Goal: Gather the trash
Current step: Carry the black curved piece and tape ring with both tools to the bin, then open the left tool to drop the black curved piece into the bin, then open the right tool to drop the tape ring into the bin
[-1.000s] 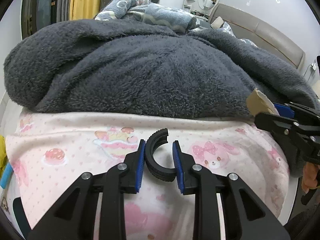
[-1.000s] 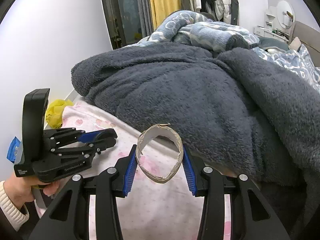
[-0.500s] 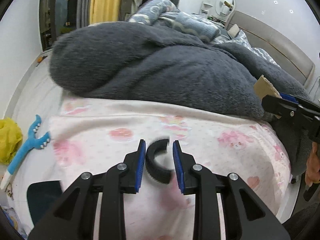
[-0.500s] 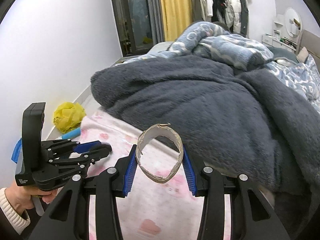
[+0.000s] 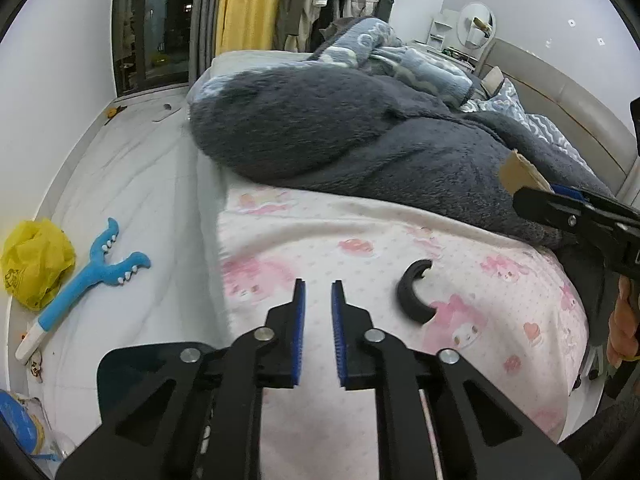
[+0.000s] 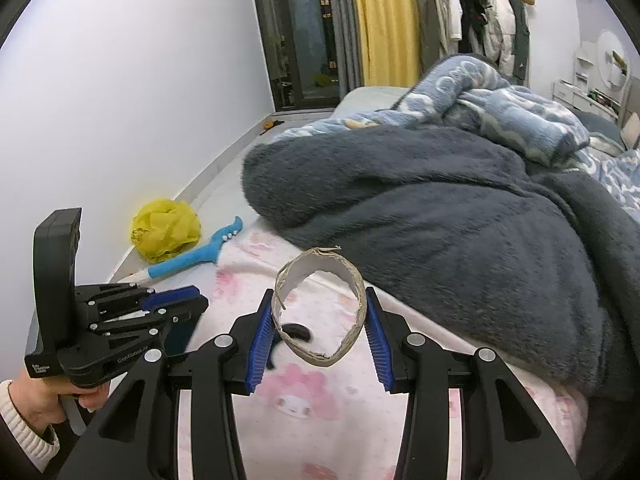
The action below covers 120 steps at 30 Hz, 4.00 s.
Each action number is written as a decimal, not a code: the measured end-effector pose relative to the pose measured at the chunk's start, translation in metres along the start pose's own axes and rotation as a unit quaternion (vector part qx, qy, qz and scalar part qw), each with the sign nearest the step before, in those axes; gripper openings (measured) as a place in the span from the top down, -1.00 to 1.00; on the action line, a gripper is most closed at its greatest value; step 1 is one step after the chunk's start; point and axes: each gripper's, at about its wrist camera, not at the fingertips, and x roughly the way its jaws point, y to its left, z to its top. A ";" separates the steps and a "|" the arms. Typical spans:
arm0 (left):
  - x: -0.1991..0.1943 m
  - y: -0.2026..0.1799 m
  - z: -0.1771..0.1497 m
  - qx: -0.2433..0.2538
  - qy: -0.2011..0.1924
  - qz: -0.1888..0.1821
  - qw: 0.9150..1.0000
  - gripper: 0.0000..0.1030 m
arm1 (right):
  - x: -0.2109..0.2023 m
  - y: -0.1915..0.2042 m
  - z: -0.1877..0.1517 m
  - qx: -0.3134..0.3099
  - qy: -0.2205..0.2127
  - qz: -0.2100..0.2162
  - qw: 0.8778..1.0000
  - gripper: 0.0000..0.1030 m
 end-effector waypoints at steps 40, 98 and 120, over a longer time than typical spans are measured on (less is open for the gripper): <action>0.050 -0.047 -0.006 0.044 0.008 -0.036 0.998 0.50 | -0.009 -0.048 -0.017 0.020 0.010 -0.030 0.999 0.15; -0.006 0.222 -0.146 -0.159 0.177 0.071 0.969 -0.19 | 0.149 0.219 -0.010 -0.049 0.137 0.119 0.982 0.15; -0.098 0.247 -0.122 -0.139 0.037 0.097 0.985 -0.42 | 0.239 0.265 -0.075 -0.072 0.257 0.086 0.960 0.15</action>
